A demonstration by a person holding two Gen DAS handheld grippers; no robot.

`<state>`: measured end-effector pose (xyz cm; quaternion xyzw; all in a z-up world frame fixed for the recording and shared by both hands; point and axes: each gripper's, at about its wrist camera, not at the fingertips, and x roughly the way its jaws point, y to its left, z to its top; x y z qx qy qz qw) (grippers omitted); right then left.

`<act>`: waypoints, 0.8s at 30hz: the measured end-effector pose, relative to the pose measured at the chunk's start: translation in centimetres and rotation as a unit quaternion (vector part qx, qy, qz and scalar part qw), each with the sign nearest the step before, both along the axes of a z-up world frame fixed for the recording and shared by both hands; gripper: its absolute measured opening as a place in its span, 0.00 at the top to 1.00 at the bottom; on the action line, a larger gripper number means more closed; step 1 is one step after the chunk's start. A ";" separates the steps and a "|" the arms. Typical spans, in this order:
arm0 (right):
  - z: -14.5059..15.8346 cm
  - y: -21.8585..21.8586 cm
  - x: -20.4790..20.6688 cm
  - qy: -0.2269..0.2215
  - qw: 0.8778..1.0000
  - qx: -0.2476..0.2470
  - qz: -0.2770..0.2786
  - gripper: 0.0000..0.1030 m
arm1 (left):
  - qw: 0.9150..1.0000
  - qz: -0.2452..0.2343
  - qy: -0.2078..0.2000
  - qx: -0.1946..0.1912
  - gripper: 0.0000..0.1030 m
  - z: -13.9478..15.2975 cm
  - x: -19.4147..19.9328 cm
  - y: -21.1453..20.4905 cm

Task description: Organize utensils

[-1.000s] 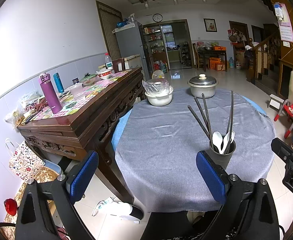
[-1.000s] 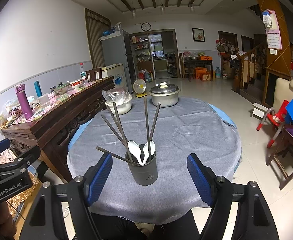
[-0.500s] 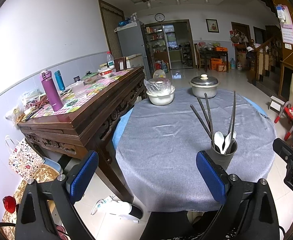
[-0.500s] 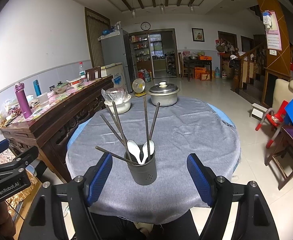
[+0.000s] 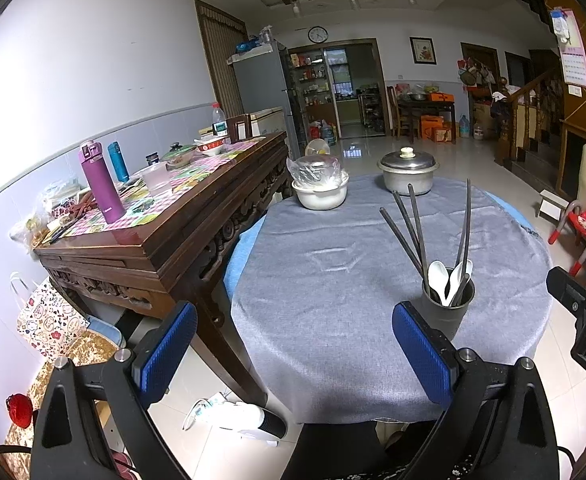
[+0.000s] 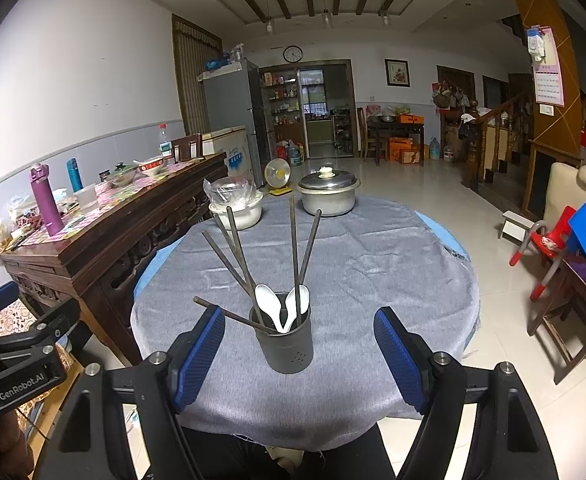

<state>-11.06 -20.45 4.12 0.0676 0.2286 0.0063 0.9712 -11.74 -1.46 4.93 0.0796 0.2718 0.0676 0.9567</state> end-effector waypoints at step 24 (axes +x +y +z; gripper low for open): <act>1.1 -0.7 0.9 0.004 1.000 -0.014 0.003 0.22 | 1.000 -0.008 0.005 -0.003 0.05 0.1 0.8 -0.7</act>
